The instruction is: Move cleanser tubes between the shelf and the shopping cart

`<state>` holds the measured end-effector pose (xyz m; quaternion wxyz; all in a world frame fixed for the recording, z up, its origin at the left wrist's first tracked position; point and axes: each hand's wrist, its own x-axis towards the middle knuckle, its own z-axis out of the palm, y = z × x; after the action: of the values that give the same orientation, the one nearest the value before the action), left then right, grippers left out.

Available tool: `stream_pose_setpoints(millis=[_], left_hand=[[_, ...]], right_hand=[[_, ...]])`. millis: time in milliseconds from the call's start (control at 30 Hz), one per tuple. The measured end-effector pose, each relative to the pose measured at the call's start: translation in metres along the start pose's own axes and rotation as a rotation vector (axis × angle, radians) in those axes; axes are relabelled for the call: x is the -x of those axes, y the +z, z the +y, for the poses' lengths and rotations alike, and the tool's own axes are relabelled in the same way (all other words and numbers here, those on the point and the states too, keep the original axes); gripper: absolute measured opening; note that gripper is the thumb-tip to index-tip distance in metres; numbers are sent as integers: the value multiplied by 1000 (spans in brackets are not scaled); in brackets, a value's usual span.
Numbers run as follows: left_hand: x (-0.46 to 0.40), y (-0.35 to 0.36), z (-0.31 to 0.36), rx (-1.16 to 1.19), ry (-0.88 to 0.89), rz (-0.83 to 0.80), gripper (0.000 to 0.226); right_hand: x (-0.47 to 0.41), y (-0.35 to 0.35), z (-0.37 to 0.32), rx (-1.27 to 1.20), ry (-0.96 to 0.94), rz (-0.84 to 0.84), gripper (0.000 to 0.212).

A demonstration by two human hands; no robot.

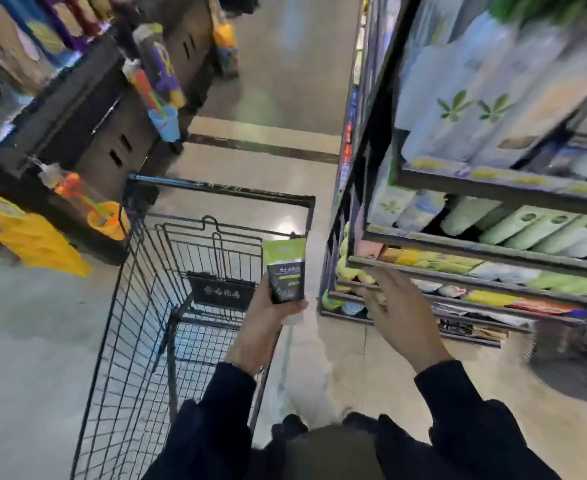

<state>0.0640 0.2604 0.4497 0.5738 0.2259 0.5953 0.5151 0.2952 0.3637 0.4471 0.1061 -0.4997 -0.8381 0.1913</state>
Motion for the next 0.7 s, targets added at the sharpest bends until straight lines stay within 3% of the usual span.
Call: stream_pose_setpoints(millis=[367,700], left_hand=[[2,193,-13,-158,107,-220,64],[58,354,-56,-215,149,-363,61]], right_hand=[[126,-95,123,-91,353,281,44],[236,-153,239,-109,420,404,37]])
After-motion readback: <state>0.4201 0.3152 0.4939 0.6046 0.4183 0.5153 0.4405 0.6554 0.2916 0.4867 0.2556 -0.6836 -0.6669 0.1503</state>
